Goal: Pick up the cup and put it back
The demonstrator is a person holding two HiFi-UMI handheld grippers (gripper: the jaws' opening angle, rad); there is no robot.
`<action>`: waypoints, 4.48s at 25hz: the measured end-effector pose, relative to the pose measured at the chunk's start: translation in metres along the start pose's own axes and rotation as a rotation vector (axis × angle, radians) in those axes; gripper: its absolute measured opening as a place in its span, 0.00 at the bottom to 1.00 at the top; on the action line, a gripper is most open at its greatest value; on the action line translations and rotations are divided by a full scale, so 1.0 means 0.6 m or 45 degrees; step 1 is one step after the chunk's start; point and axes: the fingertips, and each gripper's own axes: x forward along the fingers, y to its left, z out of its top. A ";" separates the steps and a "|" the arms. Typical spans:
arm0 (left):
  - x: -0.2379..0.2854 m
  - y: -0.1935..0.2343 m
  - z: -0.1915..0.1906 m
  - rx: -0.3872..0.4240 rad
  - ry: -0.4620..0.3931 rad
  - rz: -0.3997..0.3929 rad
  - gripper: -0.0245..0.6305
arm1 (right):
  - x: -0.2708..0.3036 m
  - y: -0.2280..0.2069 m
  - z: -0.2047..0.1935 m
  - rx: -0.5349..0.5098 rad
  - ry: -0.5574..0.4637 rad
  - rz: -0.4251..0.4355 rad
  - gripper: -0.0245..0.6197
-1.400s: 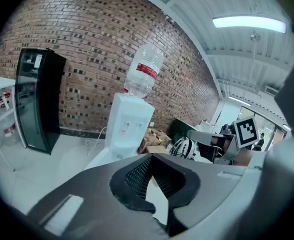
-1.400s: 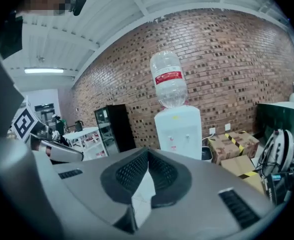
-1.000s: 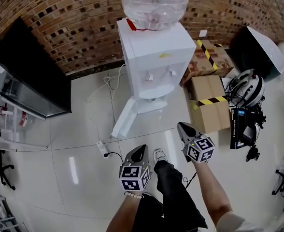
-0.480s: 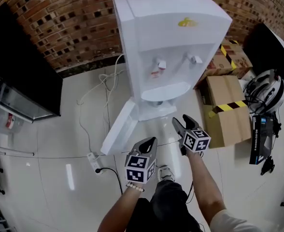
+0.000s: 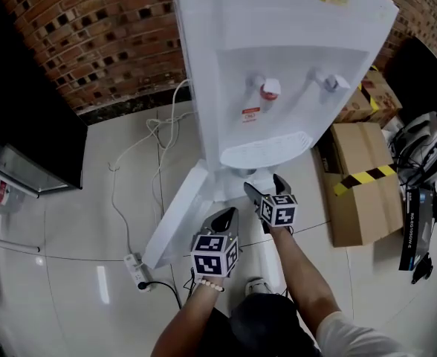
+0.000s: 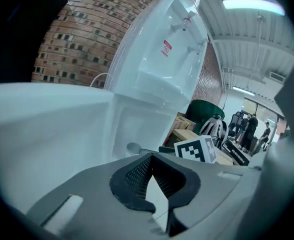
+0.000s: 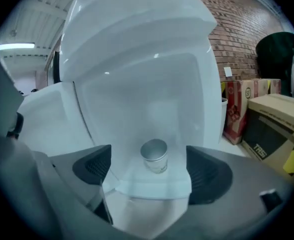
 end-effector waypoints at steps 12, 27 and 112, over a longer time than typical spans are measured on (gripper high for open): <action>0.020 0.050 -0.023 -0.040 -0.044 0.075 0.05 | 0.162 0.000 -0.034 -0.209 0.070 -0.031 0.79; -0.006 0.054 -0.023 -0.041 -0.077 0.062 0.05 | 0.164 -0.012 -0.032 -0.242 0.078 -0.049 0.62; -0.964 -0.854 0.326 0.084 -0.146 0.130 0.05 | -1.502 0.362 0.539 -0.378 -0.179 0.235 0.61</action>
